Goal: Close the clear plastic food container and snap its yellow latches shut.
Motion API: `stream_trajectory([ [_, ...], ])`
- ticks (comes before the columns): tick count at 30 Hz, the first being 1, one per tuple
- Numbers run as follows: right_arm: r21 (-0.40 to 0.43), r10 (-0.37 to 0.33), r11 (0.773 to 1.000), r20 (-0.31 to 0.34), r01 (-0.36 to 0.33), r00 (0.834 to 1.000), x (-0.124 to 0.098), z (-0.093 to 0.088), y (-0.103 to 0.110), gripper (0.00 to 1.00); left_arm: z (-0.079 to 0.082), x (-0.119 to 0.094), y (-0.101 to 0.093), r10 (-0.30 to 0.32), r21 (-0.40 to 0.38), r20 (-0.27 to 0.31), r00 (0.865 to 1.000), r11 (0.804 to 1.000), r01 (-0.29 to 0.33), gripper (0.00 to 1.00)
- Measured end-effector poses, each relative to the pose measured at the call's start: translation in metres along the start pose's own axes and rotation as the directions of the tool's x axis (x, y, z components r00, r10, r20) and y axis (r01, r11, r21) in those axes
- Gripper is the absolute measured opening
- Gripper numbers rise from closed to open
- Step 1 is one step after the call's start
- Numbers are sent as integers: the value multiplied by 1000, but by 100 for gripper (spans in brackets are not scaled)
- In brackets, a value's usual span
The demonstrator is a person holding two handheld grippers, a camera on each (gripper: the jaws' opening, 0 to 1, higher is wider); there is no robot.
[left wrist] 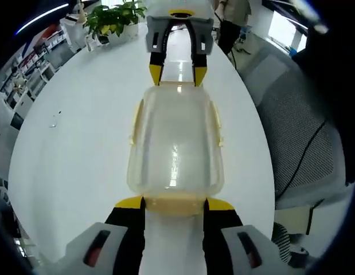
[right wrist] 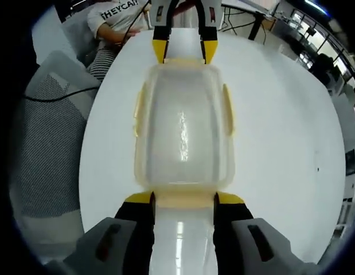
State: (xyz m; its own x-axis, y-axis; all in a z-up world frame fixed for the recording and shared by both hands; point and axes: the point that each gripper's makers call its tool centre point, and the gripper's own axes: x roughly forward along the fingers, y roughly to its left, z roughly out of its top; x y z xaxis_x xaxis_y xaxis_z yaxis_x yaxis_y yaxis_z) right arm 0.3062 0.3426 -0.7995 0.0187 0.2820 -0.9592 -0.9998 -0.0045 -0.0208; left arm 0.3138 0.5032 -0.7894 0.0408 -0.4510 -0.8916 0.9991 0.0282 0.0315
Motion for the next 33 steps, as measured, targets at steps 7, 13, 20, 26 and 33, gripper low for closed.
stream_trajectory([
  [7,6,-5,1000,1,5,1000,-14,-3,-4,36,13,-9,5,2,7,14,1000,1000,-2,33],
  [13,11,-6,1000,-8,6,1000,-18,-9,-3,36,20,-9,5,6,16,19,1000,1000,-7,33],
  [20,4,-17,1000,2,17,1000,-20,-12,-6,36,25,-10,7,13,12,15,1000,1000,-13,33],
  [26,-6,-13,1000,10,13,1000,-22,-19,-8,36,31,-7,6,20,3,7,1000,1000,-20,33],
  [33,-7,-1,1000,0,1,1000,-28,-34,-5,36,47,-2,3,27,2,8,1000,1000,-27,33],
])
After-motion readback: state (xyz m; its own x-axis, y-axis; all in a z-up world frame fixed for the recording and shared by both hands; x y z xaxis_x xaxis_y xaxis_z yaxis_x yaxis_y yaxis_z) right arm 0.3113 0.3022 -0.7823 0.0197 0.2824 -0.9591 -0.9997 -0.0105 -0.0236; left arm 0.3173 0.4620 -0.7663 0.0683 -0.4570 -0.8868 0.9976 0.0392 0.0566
